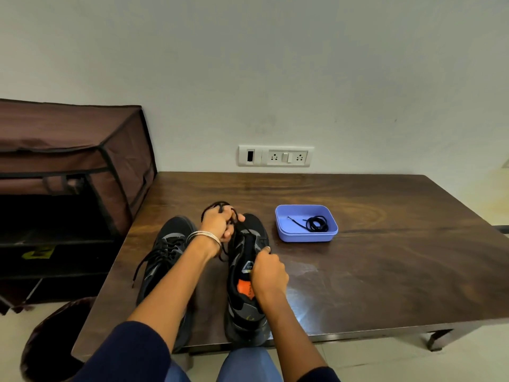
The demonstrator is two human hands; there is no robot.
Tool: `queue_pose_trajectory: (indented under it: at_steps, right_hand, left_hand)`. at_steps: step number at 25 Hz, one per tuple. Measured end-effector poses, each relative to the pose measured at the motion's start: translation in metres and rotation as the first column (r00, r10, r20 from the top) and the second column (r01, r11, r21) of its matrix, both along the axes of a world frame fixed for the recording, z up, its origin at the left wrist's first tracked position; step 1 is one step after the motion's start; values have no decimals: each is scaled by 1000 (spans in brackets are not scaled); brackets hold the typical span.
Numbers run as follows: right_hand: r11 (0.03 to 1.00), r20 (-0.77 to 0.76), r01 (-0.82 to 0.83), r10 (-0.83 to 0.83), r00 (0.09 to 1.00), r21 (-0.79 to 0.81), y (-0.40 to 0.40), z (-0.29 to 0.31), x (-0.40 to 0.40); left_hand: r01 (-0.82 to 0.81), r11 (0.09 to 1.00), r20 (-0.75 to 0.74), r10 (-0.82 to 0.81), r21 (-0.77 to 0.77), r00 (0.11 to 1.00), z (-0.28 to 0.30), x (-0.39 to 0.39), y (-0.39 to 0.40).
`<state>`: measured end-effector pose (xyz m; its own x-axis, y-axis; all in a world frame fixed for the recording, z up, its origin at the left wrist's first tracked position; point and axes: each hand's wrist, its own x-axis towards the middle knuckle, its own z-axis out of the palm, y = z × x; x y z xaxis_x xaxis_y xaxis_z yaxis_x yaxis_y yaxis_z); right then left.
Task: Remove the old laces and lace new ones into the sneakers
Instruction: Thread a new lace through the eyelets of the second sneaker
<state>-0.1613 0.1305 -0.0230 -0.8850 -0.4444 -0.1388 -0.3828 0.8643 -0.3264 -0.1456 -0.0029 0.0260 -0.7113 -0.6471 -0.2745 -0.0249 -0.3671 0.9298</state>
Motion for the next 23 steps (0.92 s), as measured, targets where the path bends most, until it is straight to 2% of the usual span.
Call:
queue_pose_trajectory:
  at_steps: [2, 3, 4, 5, 6, 7, 8, 9, 10, 12, 14, 15, 16, 20, 23]
  right_hand:
    - [1000, 9, -20, 20, 1000, -7, -2, 2, 2]
    - [1000, 5, -18, 18, 1000, -10, -4, 2, 2]
    - [1000, -2, -9, 9, 1000, -12, -4, 3, 3]
    - [1000, -9, 0, 0, 1000, -13, -4, 2, 3]
    - [1000, -15, 7, -7, 1000, -13, -4, 2, 3]
    - [1000, -19, 12, -12, 1000, -15, -3, 2, 2]
    - [1000, -22, 16, -16, 1000, -20, -3, 1, 2]
    - [999, -22, 21, -21, 1000, -29, -3, 0, 2]
    - [999, -22, 25, -26, 999, -42, -2, 0, 2]
    - [996, -13, 43, -44, 999, -73, -2, 1, 3]
    - [994, -4, 61, -61, 998, -93, 0, 1, 2]
    - [993, -1, 70, -70, 998, -100, 1, 2, 2]
    - [991, 2, 78, -78, 997, -106, 2, 2, 2]
    - [990, 0, 81, -82, 997, -119, 2, 2, 5]
    - [988, -5, 71, -72, 997, -136, 2, 5, 5]
  left_hand:
    - [-21, 994, -50, 26, 104, 998, -2, 1, 1]
    - [-36, 992, -13, 38, 120, 999, -4, 1, 3]
    - [-50, 998, 74, 48, 29, 996, -8, 1, 5]
    - [-34, 989, 179, 60, -143, 982, -16, -1, 4]
    - [42, 934, 284, 65, -355, 957, -23, -1, 3]
    - [161, 830, 370, 58, -533, 927, -28, -2, 2]
    - [296, 718, 449, 26, -630, 893, -31, -3, 2]
    - [389, 632, 501, 0, -671, 865, -33, -4, 4]
    - [423, 589, 528, 7, -688, 849, -36, -6, 6]
    - [442, 532, 578, 112, -722, 809, -39, -9, 15]
    - [501, 419, 619, 217, -757, 755, -38, -12, 27]
    - [521, 403, 634, 228, -753, 739, -40, -13, 31]
    - [523, 431, 648, 217, -735, 731, -41, -12, 33]
    - [447, 708, 661, 37, -547, 750, -36, -11, 29]
    - [382, 842, 676, -28, -382, 737, -17, -9, 29]
